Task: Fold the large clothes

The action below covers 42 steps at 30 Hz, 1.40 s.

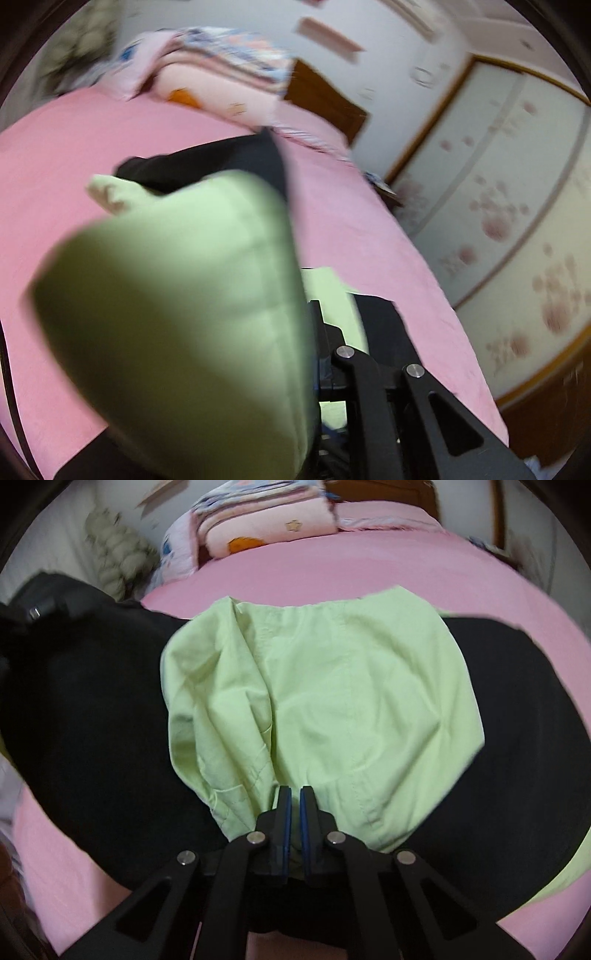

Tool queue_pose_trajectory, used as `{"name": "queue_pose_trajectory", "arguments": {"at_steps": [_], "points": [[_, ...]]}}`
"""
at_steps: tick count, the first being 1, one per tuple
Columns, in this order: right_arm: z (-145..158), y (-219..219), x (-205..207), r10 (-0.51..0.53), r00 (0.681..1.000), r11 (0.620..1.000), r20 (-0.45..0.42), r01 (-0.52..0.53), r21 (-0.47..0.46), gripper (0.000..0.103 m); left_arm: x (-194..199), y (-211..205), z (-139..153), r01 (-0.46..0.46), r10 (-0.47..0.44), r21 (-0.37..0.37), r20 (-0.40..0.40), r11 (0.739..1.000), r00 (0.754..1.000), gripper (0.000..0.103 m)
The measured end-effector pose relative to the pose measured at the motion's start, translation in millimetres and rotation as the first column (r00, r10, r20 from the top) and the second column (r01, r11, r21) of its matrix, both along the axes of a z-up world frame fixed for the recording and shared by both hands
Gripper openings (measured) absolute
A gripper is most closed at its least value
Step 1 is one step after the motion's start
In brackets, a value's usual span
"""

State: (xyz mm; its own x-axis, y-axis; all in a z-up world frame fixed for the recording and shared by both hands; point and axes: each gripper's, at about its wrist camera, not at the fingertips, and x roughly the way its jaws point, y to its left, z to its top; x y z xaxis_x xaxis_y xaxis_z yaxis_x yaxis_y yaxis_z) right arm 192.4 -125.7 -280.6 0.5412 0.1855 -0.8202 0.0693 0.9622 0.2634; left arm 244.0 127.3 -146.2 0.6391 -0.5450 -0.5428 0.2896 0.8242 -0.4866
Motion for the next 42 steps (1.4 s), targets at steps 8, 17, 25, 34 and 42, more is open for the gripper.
{"name": "queue_pose_trajectory", "arguments": {"at_steps": [8,17,25,34,42], "points": [[-32.7,-54.0,-19.4,-0.155,0.988,0.906,-0.016,0.149,0.395,0.000,-17.3,-105.8,15.7,0.273,-0.284,0.098,0.121,0.957,0.951,0.007],[-49.0,-103.7,-54.0,-0.185,0.980,0.708,-0.078,0.188,0.681,0.000,-22.5,-176.9,-3.2,0.377,-0.385,0.127,0.045,0.918,0.922,0.007],[-33.2,-147.3,-102.6,-0.207,0.966,0.739,-0.152,0.256,0.623,0.006,-7.0,-204.1,-14.4,0.352,-0.351,0.118,-0.023,0.929,0.936,0.007],[14.2,-203.7,-111.3,-0.362,0.922,0.887,-0.134,0.385,0.255,0.006,-28.7,-247.1,-56.6,0.404,-0.394,0.253,-0.092,0.879,0.915,0.007],[22.6,-225.6,-114.6,-0.398,0.906,0.902,-0.146,0.415,0.121,0.006,-37.9,-274.1,-110.4,0.453,-0.407,0.349,-0.202,0.820,0.891,0.008]]}}
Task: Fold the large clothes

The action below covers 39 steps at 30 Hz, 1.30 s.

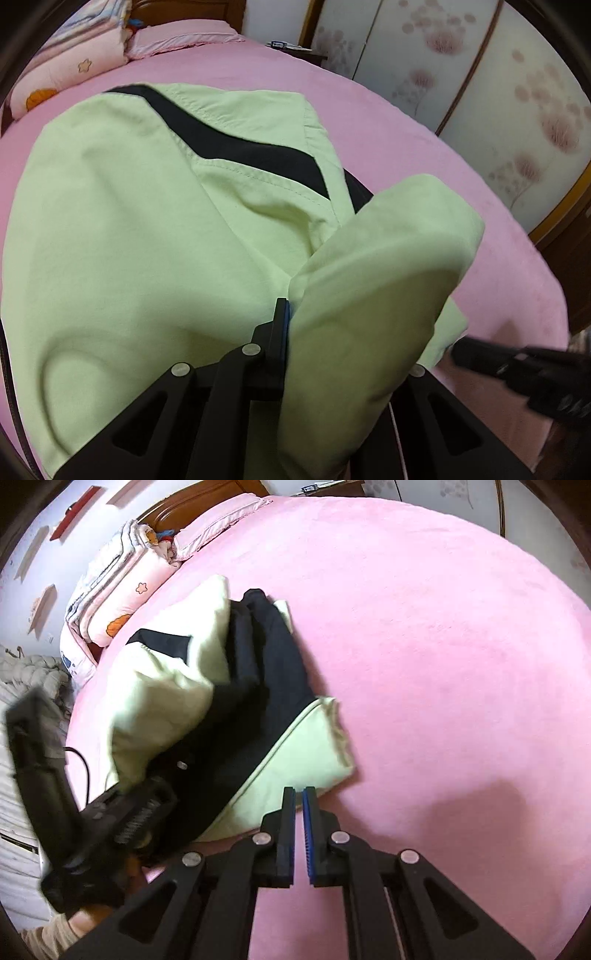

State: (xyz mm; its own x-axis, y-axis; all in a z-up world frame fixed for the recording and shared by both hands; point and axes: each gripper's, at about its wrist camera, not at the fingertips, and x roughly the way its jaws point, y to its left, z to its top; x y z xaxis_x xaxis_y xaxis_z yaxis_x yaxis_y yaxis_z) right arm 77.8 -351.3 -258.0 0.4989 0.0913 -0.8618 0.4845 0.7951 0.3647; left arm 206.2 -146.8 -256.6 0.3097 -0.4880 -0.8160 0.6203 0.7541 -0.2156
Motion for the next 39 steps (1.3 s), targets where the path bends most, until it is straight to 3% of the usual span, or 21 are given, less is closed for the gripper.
{"name": "queue_pose_trajectory", "arguments": {"at_steps": [3,4,6,7,8,10,13,15,19,21,24,28,32,34,37,39], "points": [[12.7,-7.6,6.8,0.012,0.999,0.999,0.030,-0.013,0.032,0.006,-6.2,-1.9,9.4,0.018,-0.018,0.028,0.020,0.999,1.000,0.017],[18.9,-10.3,9.6,0.015,0.999,0.999,0.047,-0.017,0.041,0.006,-8.0,-1.0,13.8,0.025,-0.026,0.028,0.018,0.999,1.000,0.025],[27.7,-11.7,3.6,0.014,0.996,0.998,0.091,-0.020,0.063,0.013,-9.5,4.0,20.8,0.037,-0.037,0.020,0.001,0.999,0.999,0.051],[30.5,-14.4,9.8,0.007,0.993,0.997,0.118,-0.016,0.078,0.023,-12.6,8.3,26.9,0.039,-0.039,0.005,-0.012,0.999,0.999,0.066],[36.6,-19.8,8.0,-0.003,0.990,0.996,0.143,-0.010,0.094,0.030,-17.5,14.9,35.8,0.034,-0.035,-0.018,-0.016,0.999,0.999,0.068],[51.0,-24.9,8.0,-0.018,0.983,0.992,0.182,-0.004,0.124,0.054,-27.4,26.5,54.6,0.039,-0.040,-0.064,-0.020,0.997,0.999,0.068],[63.8,-32.8,18.3,-0.010,0.979,0.989,0.204,-0.021,0.149,0.059,-34.5,52.9,87.6,0.011,-0.011,-0.131,-0.002,0.991,1.000,0.068],[63.6,-39.1,33.2,0.030,0.981,0.984,0.190,-0.062,0.166,0.060,-35.1,80.6,104.3,-0.055,0.059,-0.174,0.018,0.983,0.998,0.071],[42.0,-39.8,50.5,0.124,0.986,0.959,0.115,-0.149,0.240,0.060,-13.9,129.1,108.3,-0.248,0.255,-0.165,0.027,0.955,0.966,0.075],[31.7,-36.9,60.4,0.154,0.984,0.952,0.085,-0.171,0.253,0.060,1.2,148.5,91.1,-0.351,0.353,-0.092,-0.001,0.932,0.936,0.075],[12.6,-35.5,75.6,0.182,0.983,0.946,0.010,-0.178,0.272,0.060,25.8,162.9,66.0,-0.437,0.434,-0.008,-0.093,0.900,0.896,0.075],[-2.8,-27.5,84.1,0.224,0.973,0.938,-0.052,-0.201,0.282,0.060,33.8,178.2,43.6,-0.496,0.483,-0.038,-0.180,0.867,0.857,0.075],[-8.1,-18.5,84.2,0.270,0.960,0.932,-0.078,-0.240,0.271,0.060,36.2,176.6,37.7,-0.493,0.478,-0.050,-0.176,0.868,0.860,0.075],[-6.6,-13.9,84.0,0.299,0.952,0.930,-0.061,-0.277,0.241,0.036,39.9,167.4,36.4,-0.483,0.469,-0.047,-0.170,0.874,0.866,0.075],[7.5,-5.9,81.0,0.335,0.942,0.932,-0.012,-0.330,0.153,0.022,42.0,143.5,43.3,-0.459,0.449,-0.047,-0.145,0.887,0.882,0.075],[34.5,1.4,68.4,0.355,0.932,0.933,0.068,-0.358,0.034,0.019,40.6,132.2,47.5,-0.440,0.433,-0.053,-0.109,0.896,0.895,0.075]]}}
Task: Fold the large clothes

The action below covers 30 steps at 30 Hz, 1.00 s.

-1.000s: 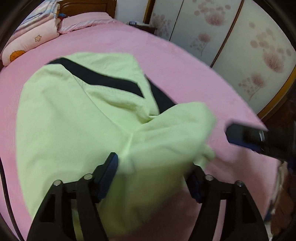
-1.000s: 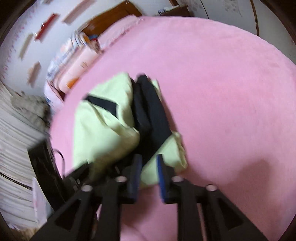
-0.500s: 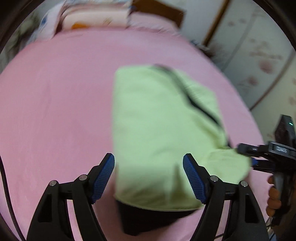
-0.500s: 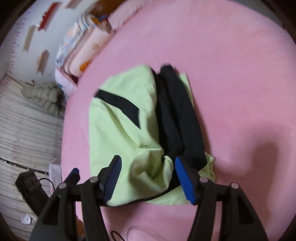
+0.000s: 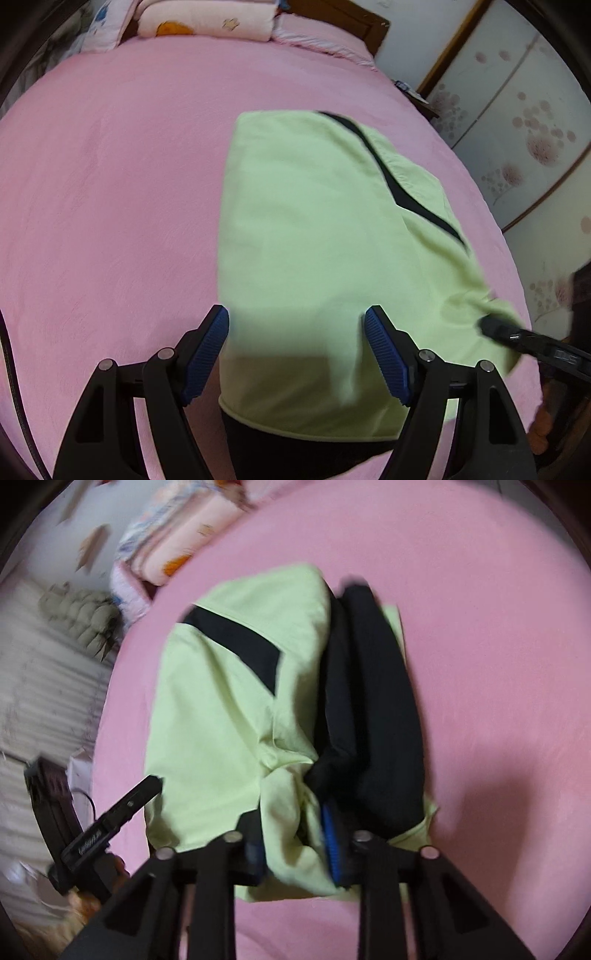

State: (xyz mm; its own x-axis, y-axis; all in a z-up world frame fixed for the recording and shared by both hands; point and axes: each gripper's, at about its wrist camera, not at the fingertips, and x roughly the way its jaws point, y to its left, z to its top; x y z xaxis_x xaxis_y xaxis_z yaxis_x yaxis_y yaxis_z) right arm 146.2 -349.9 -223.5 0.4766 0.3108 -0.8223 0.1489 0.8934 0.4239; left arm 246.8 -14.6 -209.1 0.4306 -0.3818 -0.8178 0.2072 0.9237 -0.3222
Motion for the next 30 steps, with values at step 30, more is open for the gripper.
{"name": "queue_pose_trajectory", "arguments": {"at_steps": [30], "points": [[41.8,31.4,-6.3,-0.067,0.982,0.907,0.177,0.134,-0.398,0.042,19.5,-27.8,60.4,0.076,-0.098,0.113,0.203,0.991,0.974,0.075]]}}
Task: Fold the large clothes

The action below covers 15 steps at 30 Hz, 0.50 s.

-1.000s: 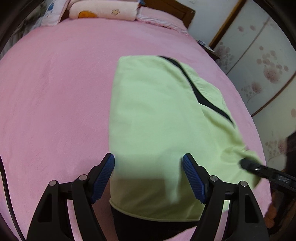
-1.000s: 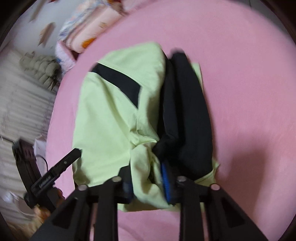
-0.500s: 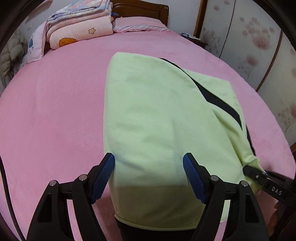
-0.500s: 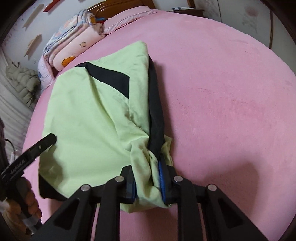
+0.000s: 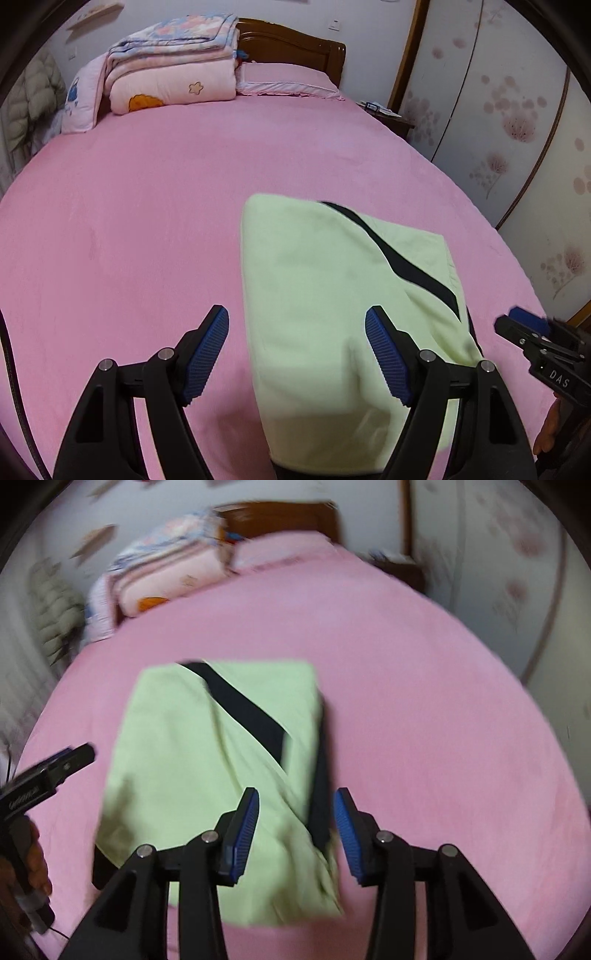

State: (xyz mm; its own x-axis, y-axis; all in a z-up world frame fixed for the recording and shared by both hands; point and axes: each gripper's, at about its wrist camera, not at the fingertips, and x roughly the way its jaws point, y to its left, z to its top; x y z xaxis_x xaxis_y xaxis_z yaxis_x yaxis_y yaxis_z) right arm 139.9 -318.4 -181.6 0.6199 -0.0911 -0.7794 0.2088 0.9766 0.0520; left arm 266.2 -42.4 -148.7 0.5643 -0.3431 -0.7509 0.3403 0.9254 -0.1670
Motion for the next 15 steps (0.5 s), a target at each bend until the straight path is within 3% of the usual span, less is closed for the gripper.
{"name": "queue_pose_trajectory", "arguments": {"at_steps": [3,7,9,11,15], "points": [[-8.5,19.6,42.6,0.100,0.995,0.995,-0.004,-0.100,-0.011,0.041,19.6,-14.7,-14.0,0.019,-0.020,-0.023,-0.049,1.000,0.999,0.064],[-39.3,25.9,90.8,0.179,0.982,0.984,-0.054,-0.178,0.023,0.023,50.1,-31.6,-37.1,0.030,-0.033,-0.034,-0.106,0.999,0.994,0.055],[-57.1,17.6,111.0,0.166,0.982,0.986,-0.090,-0.168,-0.018,0.018,58.8,-32.5,-49.6,0.029,-0.029,0.000,-0.094,1.000,0.995,0.055],[-72.9,-2.0,126.1,0.103,0.985,0.991,-0.136,-0.113,-0.070,0.003,69.3,-35.9,-59.2,0.029,-0.025,0.033,-0.107,0.999,0.994,0.042],[-91.7,-40.3,136.9,0.082,0.982,0.996,-0.169,-0.077,0.037,0.000,82.4,-33.3,-73.7,0.035,-0.028,0.046,-0.149,0.998,0.988,0.034]]}}
